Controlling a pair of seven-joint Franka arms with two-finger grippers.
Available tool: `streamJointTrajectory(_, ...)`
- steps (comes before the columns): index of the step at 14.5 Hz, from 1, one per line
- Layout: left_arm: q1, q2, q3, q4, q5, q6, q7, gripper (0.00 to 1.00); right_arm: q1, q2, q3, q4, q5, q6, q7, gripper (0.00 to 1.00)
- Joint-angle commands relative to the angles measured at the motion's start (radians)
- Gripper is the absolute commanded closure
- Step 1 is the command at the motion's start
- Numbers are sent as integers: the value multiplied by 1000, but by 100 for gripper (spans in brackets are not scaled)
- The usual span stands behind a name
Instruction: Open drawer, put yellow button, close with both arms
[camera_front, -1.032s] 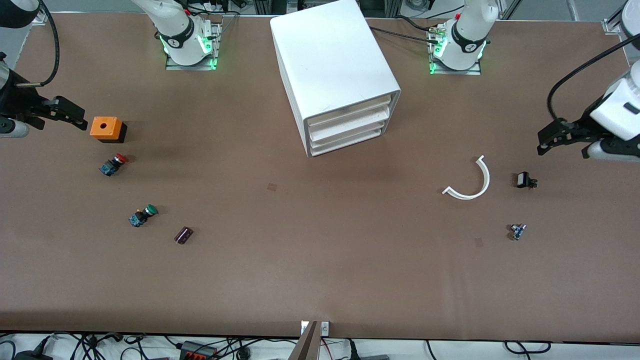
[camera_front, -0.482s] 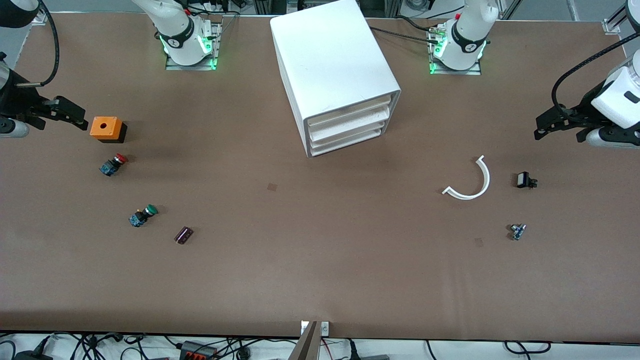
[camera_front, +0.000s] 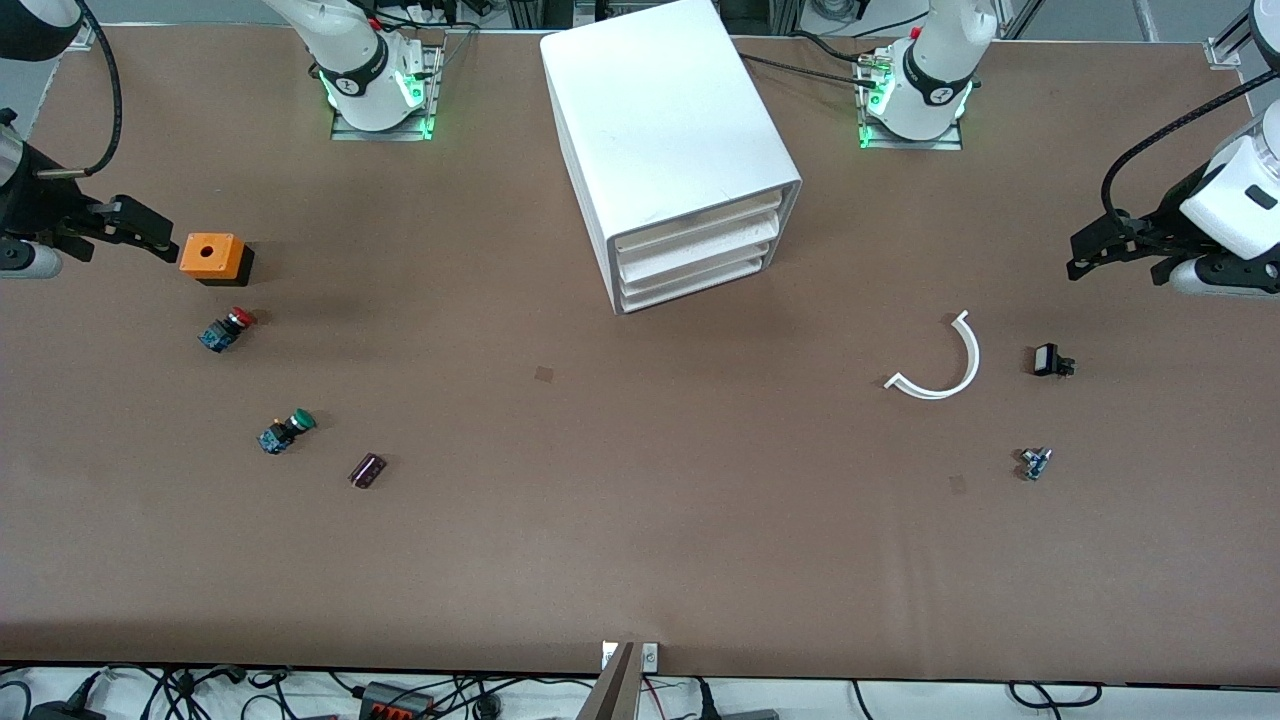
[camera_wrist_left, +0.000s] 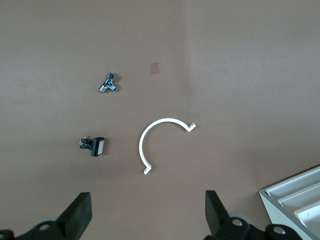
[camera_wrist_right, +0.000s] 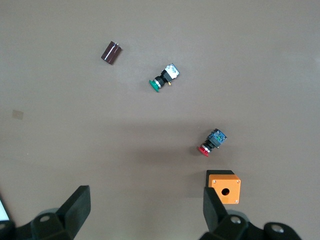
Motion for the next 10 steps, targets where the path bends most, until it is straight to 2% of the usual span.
streamJointTrajectory(1, -12, 6, 1, 19, -4, -16, -6, 0, -4, -8, 1, -13, 12, 14, 0, 0)
streamJointTrajectory(10, -13, 8, -9, 21, -4, -16, -6, 0, -2, 2, 1, -8, 4, 17, 3, 0)
